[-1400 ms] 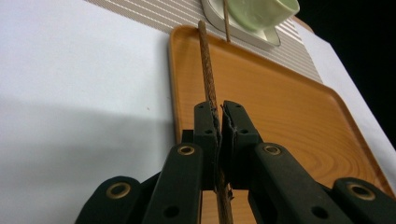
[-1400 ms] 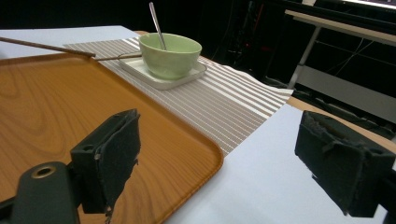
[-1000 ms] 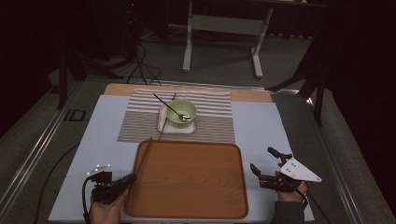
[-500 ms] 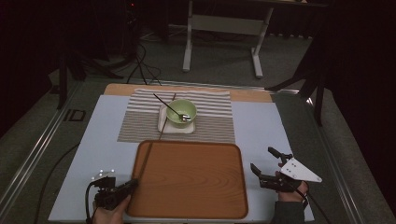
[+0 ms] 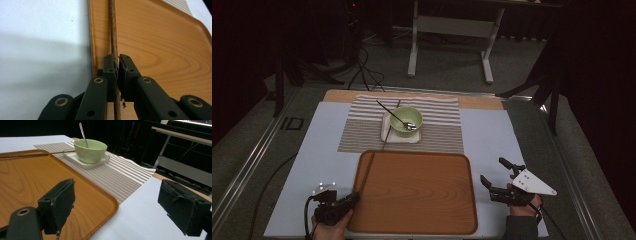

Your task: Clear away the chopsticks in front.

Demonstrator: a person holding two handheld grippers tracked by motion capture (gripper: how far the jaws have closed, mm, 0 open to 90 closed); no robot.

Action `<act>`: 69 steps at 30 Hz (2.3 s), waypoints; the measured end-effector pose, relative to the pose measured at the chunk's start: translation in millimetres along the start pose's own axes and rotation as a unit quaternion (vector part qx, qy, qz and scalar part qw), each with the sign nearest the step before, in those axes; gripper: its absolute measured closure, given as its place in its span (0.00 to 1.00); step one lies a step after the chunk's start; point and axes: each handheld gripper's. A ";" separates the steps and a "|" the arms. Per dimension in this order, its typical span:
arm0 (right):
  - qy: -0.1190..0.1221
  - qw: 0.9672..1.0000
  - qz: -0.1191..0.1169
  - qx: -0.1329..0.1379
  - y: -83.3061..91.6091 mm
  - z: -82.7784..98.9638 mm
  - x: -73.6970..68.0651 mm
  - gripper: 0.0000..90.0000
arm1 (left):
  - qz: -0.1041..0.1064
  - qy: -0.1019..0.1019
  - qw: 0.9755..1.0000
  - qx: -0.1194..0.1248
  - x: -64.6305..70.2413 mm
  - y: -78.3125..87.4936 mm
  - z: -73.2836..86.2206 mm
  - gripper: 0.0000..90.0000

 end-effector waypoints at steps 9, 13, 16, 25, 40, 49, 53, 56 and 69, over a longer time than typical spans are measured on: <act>0.000 1.000 0.000 0.000 0.1 0.0 0.2 0.15 | -0.012 -0.024 1.000 -0.001 5.3 -2.0 0.0 0.87; 0.001 1.000 0.000 -0.001 -0.2 0.0 -0.1 0.15 | -0.013 -0.030 0.999 -0.005 6.7 -3.7 -0.6 0.87; 0.001 1.000 0.000 0.000 -0.2 0.0 -0.1 0.15 | -0.005 -0.037 0.999 -0.004 9.0 -4.7 -0.9 0.85; 0.002 1.000 -0.001 0.000 -0.7 0.0 -0.3 0.15 | 0.000 -0.049 0.999 -0.010 13.7 -8.5 -1.6 0.86; 0.002 1.000 0.001 0.000 -0.3 0.0 0.0 0.15 | -0.009 -0.045 0.999 -0.003 12.4 -6.5 -3.1 0.86; 0.003 1.000 0.000 -0.001 -0.6 0.3 0.1 0.15 | 0.000 -0.038 0.999 0.011 11.0 -3.4 -7.4 0.79; 0.002 1.000 0.001 -0.001 -0.8 0.6 0.7 0.15 | 0.010 -0.028 0.999 0.016 9.9 -3.3 -9.4 0.73; 0.002 1.000 0.001 -0.001 -0.7 0.7 1.0 0.15 | 0.016 -0.028 0.999 0.022 9.8 -2.0 -11.7 0.70; 0.001 1.000 0.005 -0.001 0.8 1.5 1.3 0.15 | 0.065 -0.033 0.996 0.058 13.0 5.0 -27.7 0.65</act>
Point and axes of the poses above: each handheld gripper's, and its own axes: y roughly backward along the jaws, z roughly out of its underside, x roughly to its right, and after that the axes turned 3 degrees about -z, right-handed
